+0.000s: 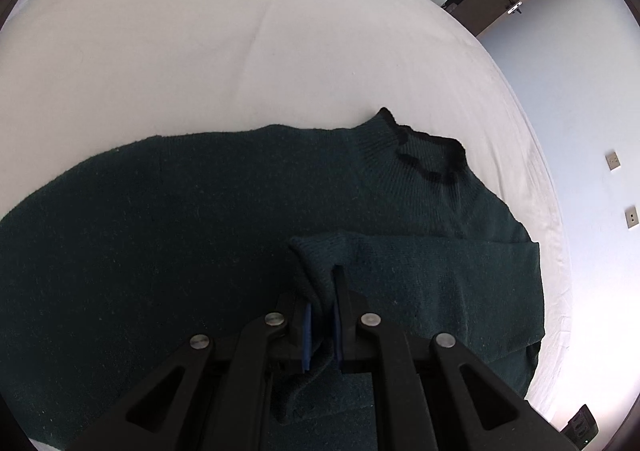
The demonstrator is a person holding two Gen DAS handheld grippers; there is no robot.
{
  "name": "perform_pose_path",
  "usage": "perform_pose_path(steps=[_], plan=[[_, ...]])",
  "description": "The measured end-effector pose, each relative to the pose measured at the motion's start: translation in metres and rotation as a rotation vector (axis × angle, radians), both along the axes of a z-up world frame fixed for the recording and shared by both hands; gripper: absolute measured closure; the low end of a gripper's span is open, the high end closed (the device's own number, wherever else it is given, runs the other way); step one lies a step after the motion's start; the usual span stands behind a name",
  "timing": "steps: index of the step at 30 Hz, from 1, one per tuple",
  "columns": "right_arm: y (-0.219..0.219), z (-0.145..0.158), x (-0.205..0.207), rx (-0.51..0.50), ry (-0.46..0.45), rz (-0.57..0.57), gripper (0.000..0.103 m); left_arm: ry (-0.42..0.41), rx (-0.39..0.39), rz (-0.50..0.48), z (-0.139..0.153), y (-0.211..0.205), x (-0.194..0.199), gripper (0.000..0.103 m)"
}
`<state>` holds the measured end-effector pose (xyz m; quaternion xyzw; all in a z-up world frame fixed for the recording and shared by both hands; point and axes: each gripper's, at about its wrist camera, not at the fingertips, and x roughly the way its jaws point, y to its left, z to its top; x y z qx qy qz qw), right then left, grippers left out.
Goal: Fold small clothes
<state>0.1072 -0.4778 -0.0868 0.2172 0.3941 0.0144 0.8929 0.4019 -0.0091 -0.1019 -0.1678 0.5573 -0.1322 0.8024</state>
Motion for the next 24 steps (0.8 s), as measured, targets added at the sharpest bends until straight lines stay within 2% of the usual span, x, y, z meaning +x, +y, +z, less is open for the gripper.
perform_pose_path(steps=[7, 13, 15, 16, 17, 19, 20, 22, 24], plan=[[0.003, -0.002, 0.001, -0.025, 0.006, -0.003, 0.023, -0.049, -0.007, 0.039, 0.013, 0.017, -0.002, 0.095], [0.004, -0.002, 0.001, -0.032, 0.010, -0.006, 0.023, -0.029, 0.015, 0.021, 0.001, 0.018, -0.006, 0.091], [0.003, -0.001, 0.000, -0.023, 0.012, -0.008, 0.023, -0.031, -0.004, 0.039, 0.002, 0.022, -0.009, 0.081], [0.002, 0.001, -0.001, -0.011, 0.010, -0.006, 0.023, -0.034, -0.013, 0.044, 0.003, 0.023, -0.011, 0.069], [0.001, 0.005, -0.002, 0.000, 0.007, -0.005, 0.023, -0.040, -0.008, 0.054, 0.007, 0.025, -0.013, 0.050], [-0.004, 0.017, -0.004, 0.017, -0.022, -0.009, 0.023, -0.093, 0.035, 0.092, 0.022, 0.031, -0.022, 0.034], [-0.007, 0.025, -0.005, 0.023, -0.052, -0.007, 0.023, -0.129, 0.065, 0.108, 0.031, 0.032, -0.028, 0.031], [-0.012, 0.046, -0.003, 0.041, -0.116, 0.013, 0.023, -0.182, 0.110, 0.121, 0.044, 0.030, -0.037, 0.030], [-0.017, 0.062, 0.010, 0.068, -0.157, 0.052, 0.023, -0.235, 0.127, 0.085, 0.053, 0.018, -0.043, 0.030]])
